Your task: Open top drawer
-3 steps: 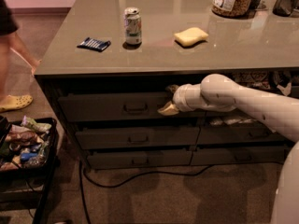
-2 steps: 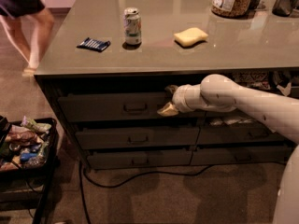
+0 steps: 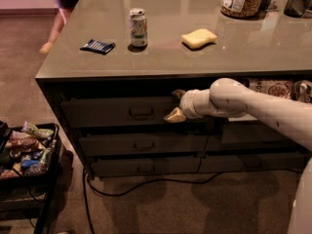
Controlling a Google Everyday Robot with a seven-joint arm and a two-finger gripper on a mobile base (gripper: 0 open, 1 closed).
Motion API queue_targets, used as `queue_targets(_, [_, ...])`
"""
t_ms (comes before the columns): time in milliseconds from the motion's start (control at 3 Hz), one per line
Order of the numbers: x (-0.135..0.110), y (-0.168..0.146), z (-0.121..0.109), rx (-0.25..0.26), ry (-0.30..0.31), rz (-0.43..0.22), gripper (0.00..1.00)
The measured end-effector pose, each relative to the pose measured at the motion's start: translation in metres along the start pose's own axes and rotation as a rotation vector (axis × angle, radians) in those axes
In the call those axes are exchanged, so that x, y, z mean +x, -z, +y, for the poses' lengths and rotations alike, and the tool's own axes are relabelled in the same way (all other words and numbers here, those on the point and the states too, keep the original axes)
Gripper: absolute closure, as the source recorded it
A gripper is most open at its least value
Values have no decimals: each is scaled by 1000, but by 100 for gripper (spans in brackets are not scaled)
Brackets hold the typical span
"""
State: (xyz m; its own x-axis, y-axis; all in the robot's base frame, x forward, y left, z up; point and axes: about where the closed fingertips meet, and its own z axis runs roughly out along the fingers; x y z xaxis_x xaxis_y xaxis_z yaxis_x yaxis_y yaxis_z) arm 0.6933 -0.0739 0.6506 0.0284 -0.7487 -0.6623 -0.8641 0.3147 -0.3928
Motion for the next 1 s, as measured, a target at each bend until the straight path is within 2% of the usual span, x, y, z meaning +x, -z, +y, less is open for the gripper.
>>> queue_targets(667, [-4,4,-3,-3,-1,-2,40])
queue_targets(1000, [-4,5,-1,-8,-2,-5,33])
